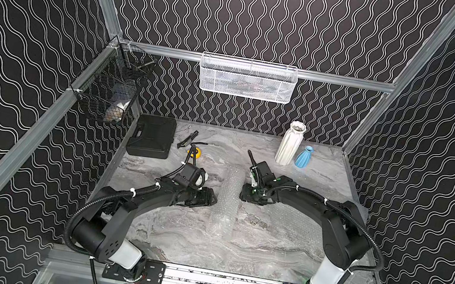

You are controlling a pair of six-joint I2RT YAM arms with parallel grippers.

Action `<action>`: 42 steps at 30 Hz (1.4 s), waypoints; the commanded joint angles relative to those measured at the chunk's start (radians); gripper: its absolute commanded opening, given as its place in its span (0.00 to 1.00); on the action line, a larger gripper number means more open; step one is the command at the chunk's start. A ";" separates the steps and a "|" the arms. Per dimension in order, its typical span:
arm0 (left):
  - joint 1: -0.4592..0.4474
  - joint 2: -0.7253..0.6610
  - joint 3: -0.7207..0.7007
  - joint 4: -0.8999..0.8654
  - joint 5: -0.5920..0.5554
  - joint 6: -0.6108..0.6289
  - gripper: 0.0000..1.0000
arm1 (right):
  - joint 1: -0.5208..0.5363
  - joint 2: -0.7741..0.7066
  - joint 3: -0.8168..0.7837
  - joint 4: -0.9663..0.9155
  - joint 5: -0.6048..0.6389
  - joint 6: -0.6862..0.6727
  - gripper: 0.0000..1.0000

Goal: Unwrap the vase from the bubble wrap
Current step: Adjust the bubble wrap at the center of the board.

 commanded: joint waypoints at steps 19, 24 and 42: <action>-0.043 -0.003 0.026 0.025 0.036 0.020 0.64 | 0.004 -0.194 -0.037 -0.080 0.040 -0.071 0.65; -0.046 -0.011 0.027 0.013 0.025 0.028 0.64 | 0.020 -0.276 -0.072 -0.047 -0.107 -0.118 0.68; -0.047 0.013 0.025 0.055 0.082 0.019 0.63 | 0.225 -0.148 0.022 -0.157 0.145 -0.135 0.69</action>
